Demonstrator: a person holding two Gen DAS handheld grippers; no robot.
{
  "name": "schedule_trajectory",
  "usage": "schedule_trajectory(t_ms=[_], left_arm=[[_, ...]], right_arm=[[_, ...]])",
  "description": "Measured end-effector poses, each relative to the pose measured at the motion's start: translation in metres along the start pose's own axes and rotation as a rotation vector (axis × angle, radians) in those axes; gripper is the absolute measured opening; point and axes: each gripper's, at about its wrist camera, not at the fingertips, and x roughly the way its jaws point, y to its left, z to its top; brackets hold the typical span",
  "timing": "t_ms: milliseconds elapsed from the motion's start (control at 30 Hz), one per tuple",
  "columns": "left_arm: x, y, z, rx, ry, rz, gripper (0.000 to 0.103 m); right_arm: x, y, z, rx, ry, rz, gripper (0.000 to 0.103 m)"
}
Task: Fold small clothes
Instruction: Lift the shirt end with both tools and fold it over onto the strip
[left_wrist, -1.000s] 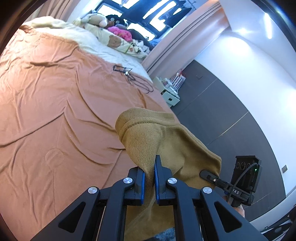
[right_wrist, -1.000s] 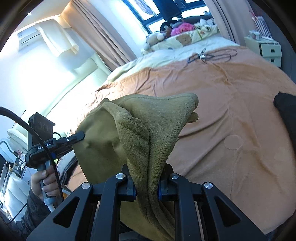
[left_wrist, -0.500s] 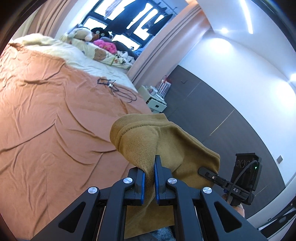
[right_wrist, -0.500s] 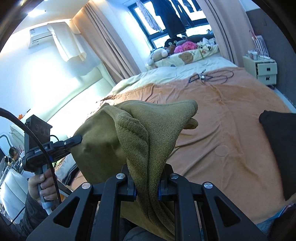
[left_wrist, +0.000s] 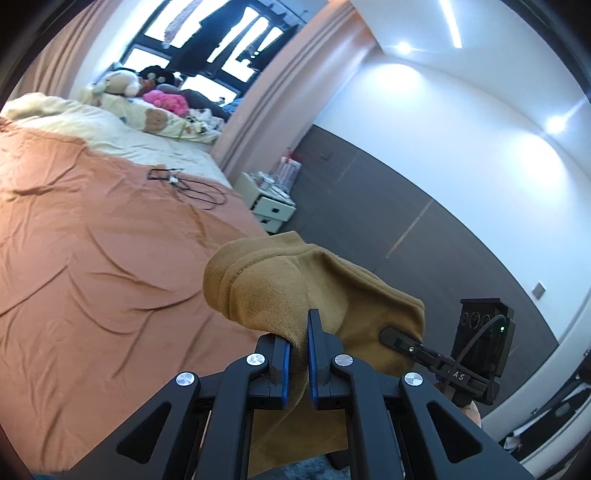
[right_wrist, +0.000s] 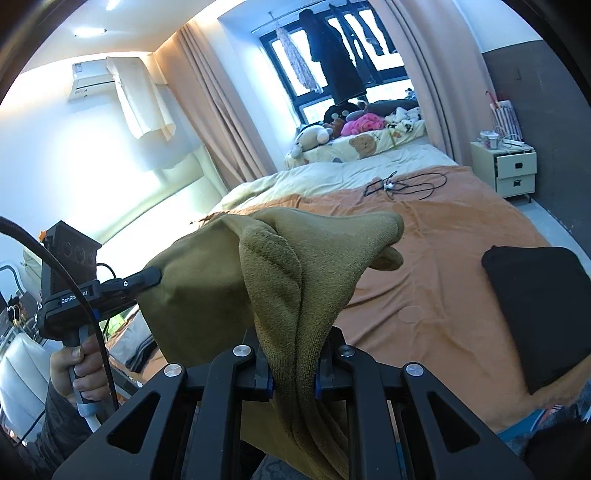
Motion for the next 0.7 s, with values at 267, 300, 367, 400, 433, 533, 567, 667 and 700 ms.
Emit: schedule_trajectory(t_ms=[267,300,367,400,433,533,567,667,700], left_arm=[[0.032,-0.047,0.013,0.061,0.037,-0.053,0.007],[0.04,-0.053,0.015,0.069,0.047,-0.06,0.007],[0.052,-0.064,0.018,0.091,0.061,-0.063,0.007],[0.06,-0.069,0.02,0.099,0.065,-0.072,0.007],[0.069,-0.074,0.022,0.104,0.07,-0.087,0.007],[0.096,-0.087,0.025,0.121,0.092,-0.105,0.007],[0.104,-0.09,0.026,0.121,0.101,-0.111,0.007],[0.133,-0.1,0.026,0.122,0.127,-0.149,0.007],[0.141,-0.104,0.026,0.129,0.133,-0.157,0.007]], right_arm=[[-0.039,-0.017,0.007,0.003,-0.04,-0.039,0.011],[-0.042,-0.019,0.005,0.003,-0.043,-0.045,0.011],[-0.05,-0.024,0.005,-0.003,-0.048,-0.06,0.011],[-0.054,-0.027,0.005,-0.005,-0.052,-0.068,0.011],[-0.058,-0.029,0.006,-0.009,-0.056,-0.075,0.011],[-0.072,-0.036,0.006,-0.031,-0.076,-0.108,0.011],[-0.074,-0.035,0.005,-0.035,-0.08,-0.112,0.011],[-0.084,-0.043,0.002,-0.03,-0.09,-0.142,0.011],[-0.088,-0.046,0.001,-0.028,-0.094,-0.155,0.011]])
